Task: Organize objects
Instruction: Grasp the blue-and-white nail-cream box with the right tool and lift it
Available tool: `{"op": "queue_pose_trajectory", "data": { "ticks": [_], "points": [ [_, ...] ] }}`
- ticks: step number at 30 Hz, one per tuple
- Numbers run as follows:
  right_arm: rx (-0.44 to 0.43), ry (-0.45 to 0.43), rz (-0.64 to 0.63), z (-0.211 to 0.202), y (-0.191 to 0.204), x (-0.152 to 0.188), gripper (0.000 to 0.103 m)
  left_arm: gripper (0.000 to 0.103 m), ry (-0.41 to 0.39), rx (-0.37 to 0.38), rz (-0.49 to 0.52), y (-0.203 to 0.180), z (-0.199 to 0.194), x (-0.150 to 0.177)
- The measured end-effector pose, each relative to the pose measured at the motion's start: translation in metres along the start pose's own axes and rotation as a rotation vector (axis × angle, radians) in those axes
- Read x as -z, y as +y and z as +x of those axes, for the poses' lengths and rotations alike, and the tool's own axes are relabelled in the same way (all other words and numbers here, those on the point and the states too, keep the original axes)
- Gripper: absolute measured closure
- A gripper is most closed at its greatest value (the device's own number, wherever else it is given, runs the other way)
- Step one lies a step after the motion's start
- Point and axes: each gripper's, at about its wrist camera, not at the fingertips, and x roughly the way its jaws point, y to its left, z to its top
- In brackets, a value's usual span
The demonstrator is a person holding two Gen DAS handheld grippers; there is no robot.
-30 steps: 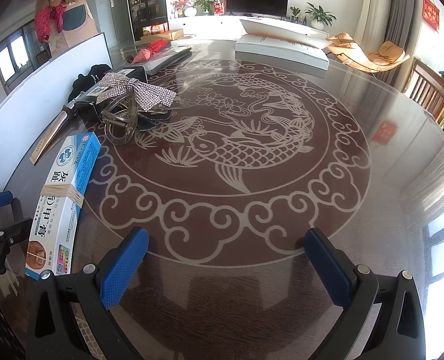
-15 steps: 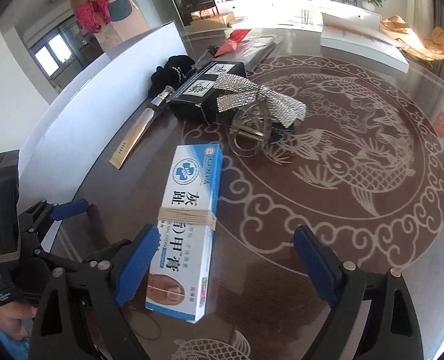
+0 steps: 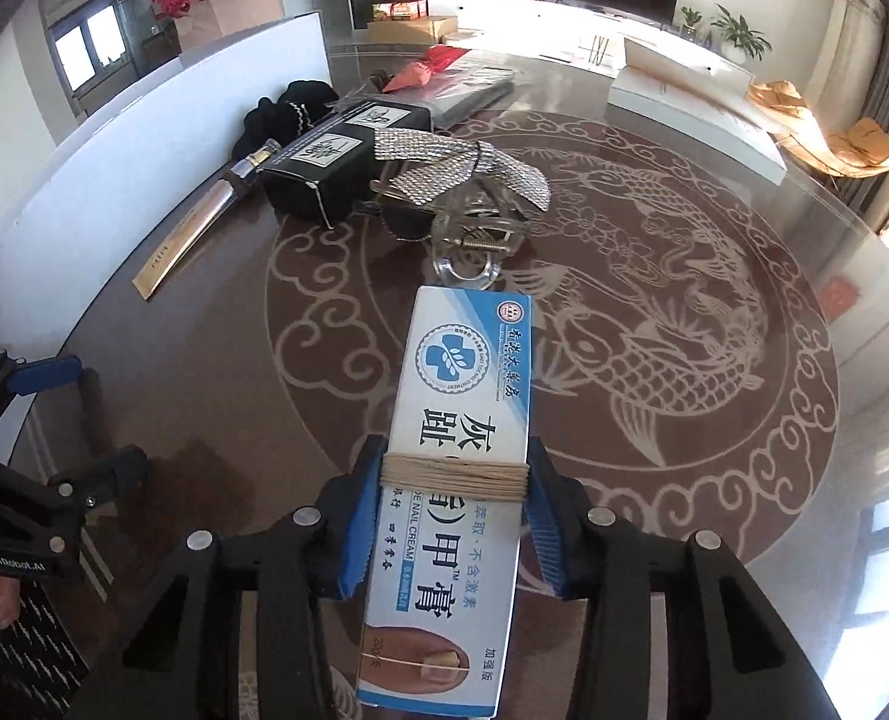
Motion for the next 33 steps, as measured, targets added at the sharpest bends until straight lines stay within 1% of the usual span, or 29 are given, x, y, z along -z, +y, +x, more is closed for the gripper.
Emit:
{"op": "queue_pose_trajectory", "data": {
  "ticks": [3,4,5,7,9,10,20,29,31,33],
  "points": [
    [0.011,-0.041,-0.005,-0.005,-0.013,0.014,0.055,0.000,-0.002,-0.001,-0.002,0.001,0.001,-0.001],
    [0.019,-0.054,-0.013,-0.006,-0.013,0.018,0.044,0.000,-0.002,-0.002,-0.003,0.001,0.001,-0.002],
    [0.026,-0.064,-0.018,-0.006,-0.013,0.021,0.030,0.000,-0.002,-0.002,-0.002,0.001,0.001,-0.002],
    [0.030,-0.089,-0.016,-0.003,-0.015,0.023,0.021,0.000,-0.002,-0.002,-0.002,0.001,0.001,-0.002],
    [0.024,-0.099,0.002,-0.001,-0.018,0.023,0.019,0.000,-0.003,-0.002,-0.002,0.001,0.001,-0.001],
    [0.022,-0.098,0.014,0.000,-0.020,0.023,0.016,0.000,-0.003,-0.002,-0.003,0.001,0.001,-0.001],
    [0.044,-0.095,0.038,0.003,-0.021,0.023,0.004,0.000,-0.004,-0.002,-0.003,0.000,0.002,0.000],
    [0.048,-0.093,0.042,0.004,-0.022,0.023,0.001,0.000,-0.008,-0.008,-0.003,-0.002,0.001,0.000],
    [0.047,-0.093,0.041,0.003,-0.022,0.023,0.001,0.000,-0.029,-0.032,0.020,-0.006,-0.003,0.000],
    [0.048,-0.093,0.041,0.003,-0.022,0.023,0.001,0.000,-0.084,-0.039,0.055,-0.013,-0.015,0.000]
  ]
}}
